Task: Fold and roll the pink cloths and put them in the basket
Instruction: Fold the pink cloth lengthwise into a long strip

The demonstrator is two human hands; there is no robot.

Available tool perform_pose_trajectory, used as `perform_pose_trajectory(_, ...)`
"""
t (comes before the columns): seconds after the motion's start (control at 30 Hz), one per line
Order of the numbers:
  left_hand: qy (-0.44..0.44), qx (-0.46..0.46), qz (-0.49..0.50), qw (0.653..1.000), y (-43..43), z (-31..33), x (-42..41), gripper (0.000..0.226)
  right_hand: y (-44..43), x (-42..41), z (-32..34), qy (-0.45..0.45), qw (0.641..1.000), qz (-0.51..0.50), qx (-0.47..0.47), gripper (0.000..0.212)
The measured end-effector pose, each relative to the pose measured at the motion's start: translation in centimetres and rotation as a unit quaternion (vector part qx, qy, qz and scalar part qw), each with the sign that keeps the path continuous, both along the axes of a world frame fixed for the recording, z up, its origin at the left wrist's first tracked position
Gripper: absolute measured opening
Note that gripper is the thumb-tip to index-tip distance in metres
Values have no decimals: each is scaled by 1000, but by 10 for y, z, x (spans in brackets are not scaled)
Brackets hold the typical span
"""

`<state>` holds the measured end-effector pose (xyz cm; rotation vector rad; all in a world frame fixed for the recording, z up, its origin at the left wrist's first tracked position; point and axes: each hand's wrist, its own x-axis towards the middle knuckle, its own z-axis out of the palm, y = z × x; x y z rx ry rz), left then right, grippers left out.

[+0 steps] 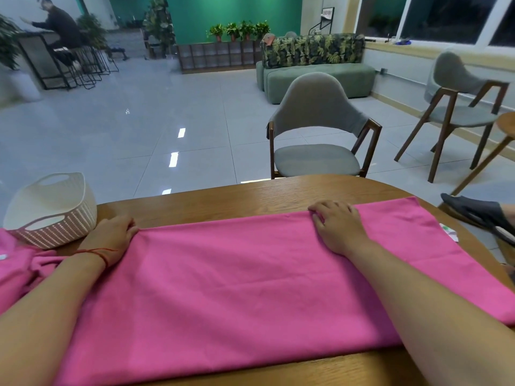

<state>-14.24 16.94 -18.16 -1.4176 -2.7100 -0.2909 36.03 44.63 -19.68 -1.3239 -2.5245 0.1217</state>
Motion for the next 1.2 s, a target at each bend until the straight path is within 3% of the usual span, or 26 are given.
perform_pose_trajectory(0.1, 112, 5, 45, 993, 11, -2, 33, 19, -9, -6, 3, -16, 998, -25, 47, 36)
perform_pose_trajectory(0.17, 130, 43, -1, 991, 28, 0, 86, 30, -26, -16, 10, -9, 997, 7, 72, 44)
perform_pose_trajectory(0.23, 89, 81, -78, 990, 44, 1, 149, 41, -52, -30, 17, 16, 995, 95, 21, 54)
perform_pose_trajectory(0.33, 1, 23, -139, 990, 56, -5, 213, 60, -77, -31, 13, -50, 978, 196, -50, 61)
perform_pose_trajectory(0.5, -41, -82, -128, 988, 37, -19, 184, 88, -35, 37, 13, -100, 987, 89, -93, 78)
perform_pose_trajectory(0.7, -56, -99, -33, 993, 1, -23, 97, 90, 31, 147, 12, -113, 986, -82, -89, 89)
perform_pose_trajectory(0.87, -53, -106, 7, 993, 7, -26, 61, 94, 45, 164, 16, -104, 976, -156, -113, 95)
perform_pose_trajectory(1.07, -48, -89, 14, 995, 15, -22, 68, 65, 42, 163, 19, -109, 974, -163, -113, 96)
perform_pose_trajectory(1.2, 40, 3, -53, 998, 17, -9, 89, 48, 29, 145, 28, -135, 971, -185, -63, 84)
